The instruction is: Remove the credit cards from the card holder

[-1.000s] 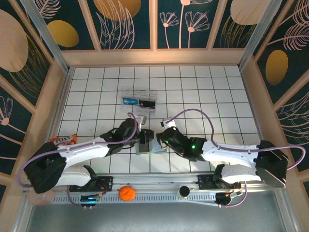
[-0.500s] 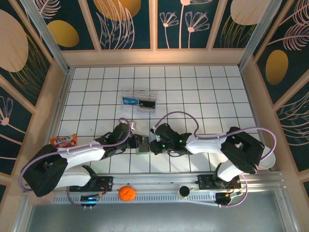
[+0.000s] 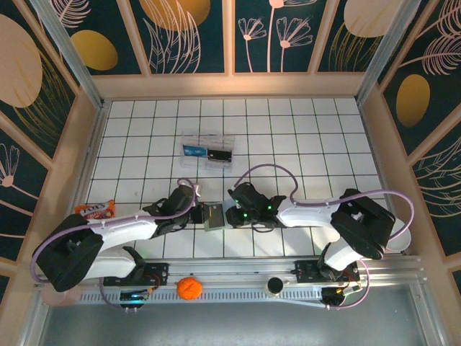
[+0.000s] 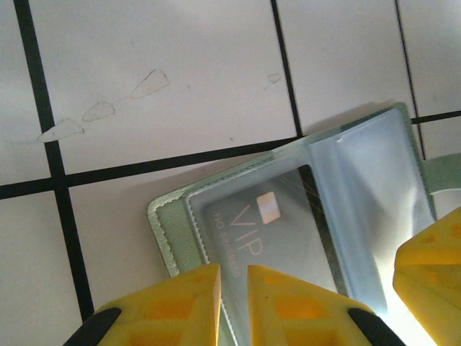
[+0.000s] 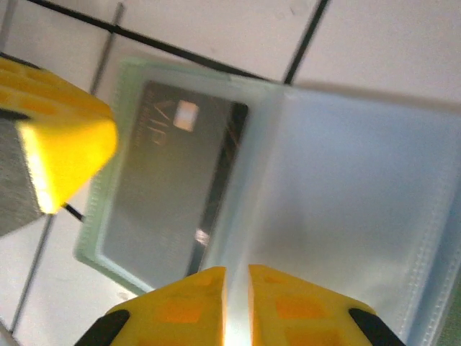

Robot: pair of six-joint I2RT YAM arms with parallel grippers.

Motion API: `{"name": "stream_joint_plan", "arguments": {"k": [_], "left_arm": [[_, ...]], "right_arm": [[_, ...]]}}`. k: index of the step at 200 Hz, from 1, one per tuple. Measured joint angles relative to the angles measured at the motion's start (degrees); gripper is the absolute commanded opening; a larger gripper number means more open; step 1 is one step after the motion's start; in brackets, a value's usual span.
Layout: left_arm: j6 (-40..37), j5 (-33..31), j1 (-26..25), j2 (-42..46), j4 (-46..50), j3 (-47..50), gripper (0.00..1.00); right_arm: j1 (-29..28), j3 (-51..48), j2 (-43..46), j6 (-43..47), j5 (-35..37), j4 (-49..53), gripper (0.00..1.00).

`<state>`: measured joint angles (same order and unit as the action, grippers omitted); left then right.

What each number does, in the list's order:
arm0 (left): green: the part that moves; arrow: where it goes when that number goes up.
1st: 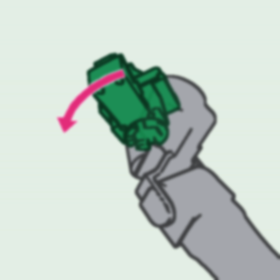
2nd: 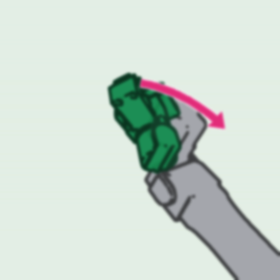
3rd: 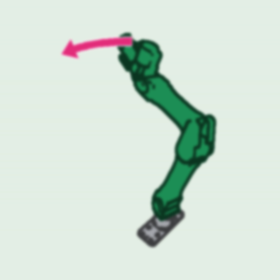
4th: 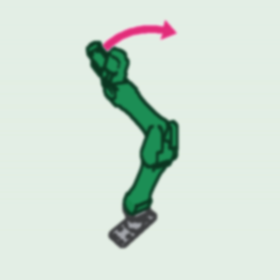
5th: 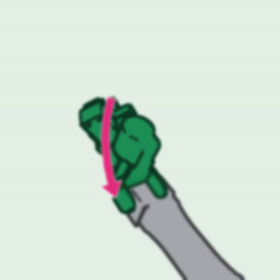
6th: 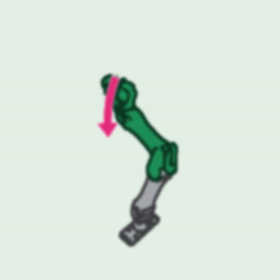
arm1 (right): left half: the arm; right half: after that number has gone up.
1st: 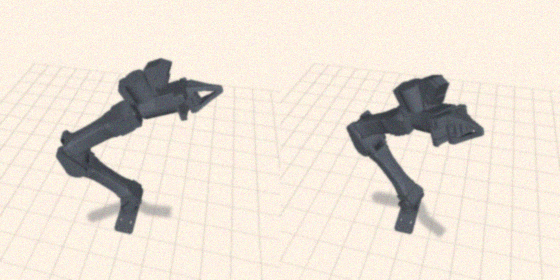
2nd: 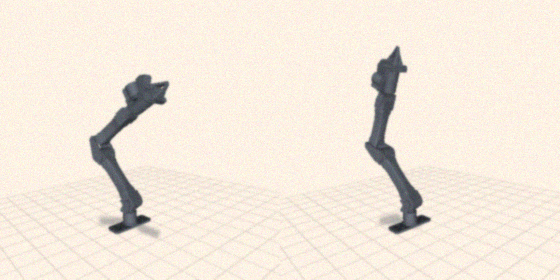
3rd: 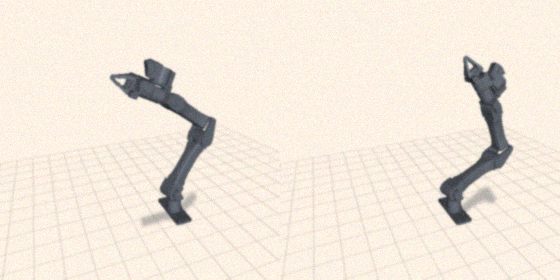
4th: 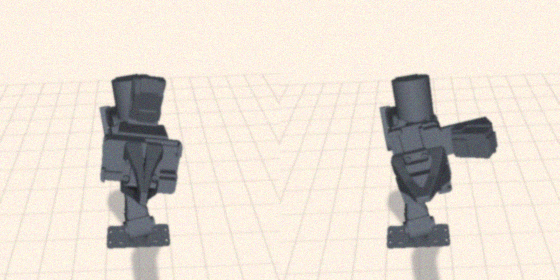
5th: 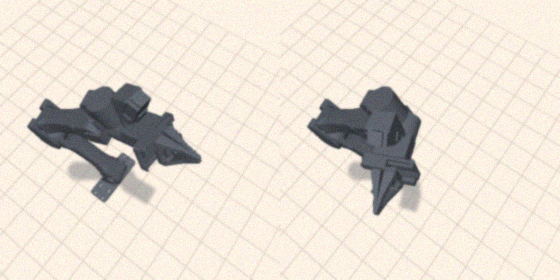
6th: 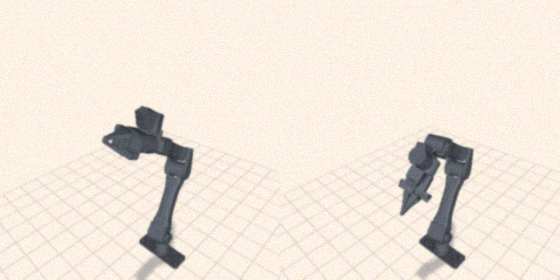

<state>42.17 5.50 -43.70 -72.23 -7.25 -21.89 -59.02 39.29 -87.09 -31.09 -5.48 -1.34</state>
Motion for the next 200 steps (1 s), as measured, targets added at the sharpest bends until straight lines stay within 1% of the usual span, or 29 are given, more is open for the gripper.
{"name": "stream_joint_plan", "arguments": {"k": [32, 67, 107, 151, 200], "left_arm": [[-0.17, -0.04, 0.00, 1.14, 0.02, 0.04, 0.16], [-0.13, -0.22, 0.00, 0.02, -0.22, 1.60, 0.14], [-0.15, -0.24, 0.00, -1.75, -1.75, 2.23, 0.11], [-0.15, -0.24, 0.00, -2.60, -3.23, 2.23, 0.11], [-0.15, -0.24, 0.00, -3.32, -4.28, 2.21, 0.09]], "right_arm": [[0.50, 3.63, -0.07, 0.33, -4.02, -1.51, 0.27], [1.09, 5.22, -4.81, -0.28, -6.49, -4.33, 0.29], [2.34, 5.18, -6.84, -1.53, -6.62, -4.50, 0.30], [2.69, 4.68, -6.86, -2.36, -6.71, -5.84, 0.32], [2.69, 4.42, -7.76, -2.36, -6.82, -6.19, 0.32]]}}
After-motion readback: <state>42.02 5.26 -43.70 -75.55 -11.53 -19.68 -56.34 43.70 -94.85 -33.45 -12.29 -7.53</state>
